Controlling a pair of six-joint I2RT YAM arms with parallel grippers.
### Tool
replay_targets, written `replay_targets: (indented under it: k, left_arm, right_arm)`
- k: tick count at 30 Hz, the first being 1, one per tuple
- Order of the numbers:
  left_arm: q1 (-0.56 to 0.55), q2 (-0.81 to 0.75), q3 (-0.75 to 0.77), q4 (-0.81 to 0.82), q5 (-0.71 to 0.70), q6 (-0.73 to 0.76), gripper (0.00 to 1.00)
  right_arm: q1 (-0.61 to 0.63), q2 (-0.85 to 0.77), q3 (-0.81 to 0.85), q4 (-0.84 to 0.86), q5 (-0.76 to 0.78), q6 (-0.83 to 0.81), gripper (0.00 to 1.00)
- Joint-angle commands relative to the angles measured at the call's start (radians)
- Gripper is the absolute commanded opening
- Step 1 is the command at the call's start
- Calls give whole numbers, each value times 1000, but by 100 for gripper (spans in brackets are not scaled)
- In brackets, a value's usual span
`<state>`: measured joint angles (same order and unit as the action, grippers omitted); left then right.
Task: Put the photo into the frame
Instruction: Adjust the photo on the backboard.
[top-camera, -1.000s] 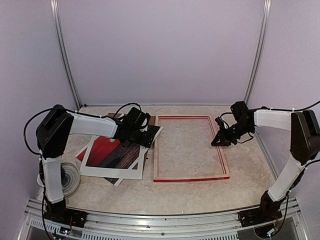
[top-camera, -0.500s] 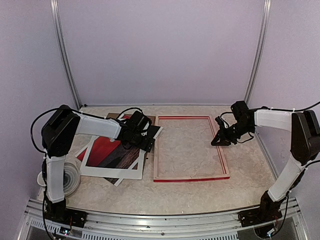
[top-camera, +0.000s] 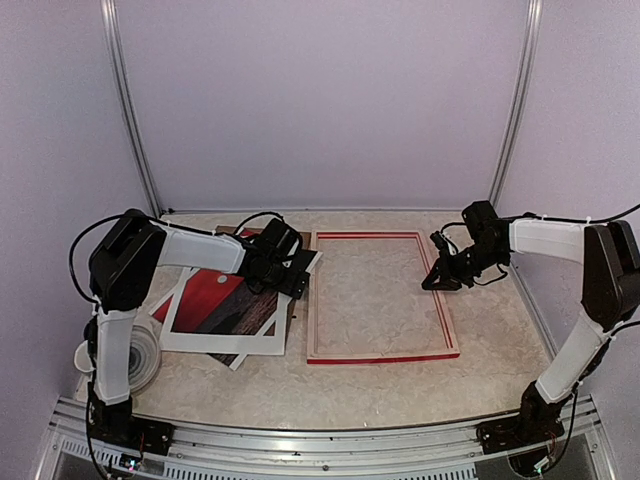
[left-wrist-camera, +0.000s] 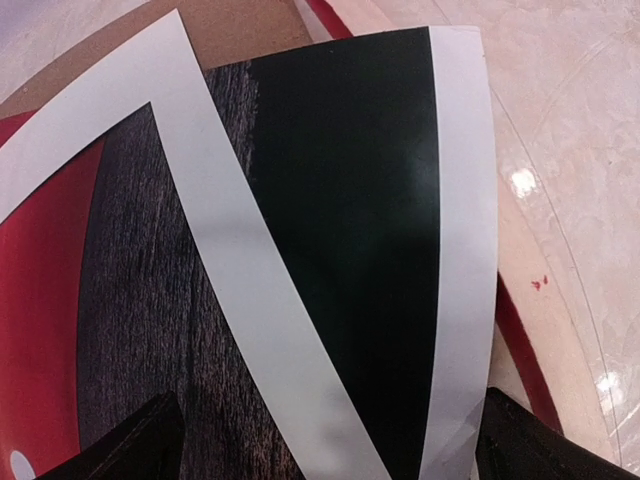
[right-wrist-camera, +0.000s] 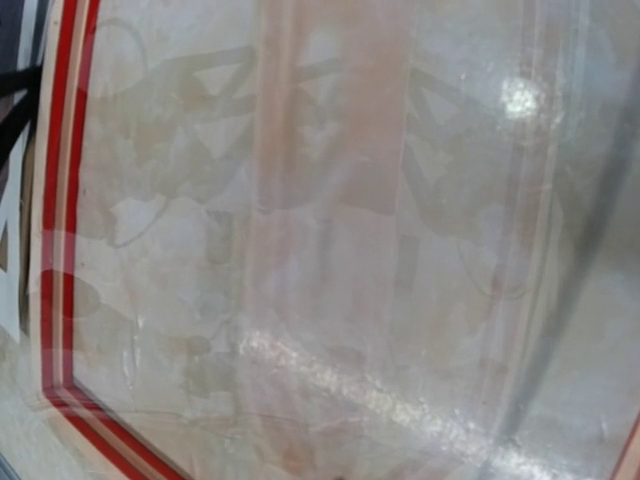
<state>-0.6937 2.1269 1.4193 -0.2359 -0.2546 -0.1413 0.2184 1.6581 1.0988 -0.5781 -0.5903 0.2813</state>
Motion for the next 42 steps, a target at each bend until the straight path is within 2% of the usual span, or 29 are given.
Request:
replay_targets:
  k: [1,18,26,29,33,42]
  left_arm:
    - [35,29,43,-16,-46,-25,99]
    - [74,107,179,-45,-28,-50,99]
    - [68,-1,85,29,51,-97,99]
    - [65,-25,95,24,64,-91,99]
    - [65,30,158,-34,33,-84,99]
    - [73,109,202,-40,19,-77,99]
  right_arm:
    - [-8,-40,3,11,-13,-3,6]
    - [-6,-62,16,9,-10,-62,7]
    - [8,-72,4,45,-59,-78,7]
    - [11,-79,-1,63,-69,-82,7]
    - [16,-95,-3,75,-84,-78,8]
    - [39,-128,15,79,-80,-91,9]
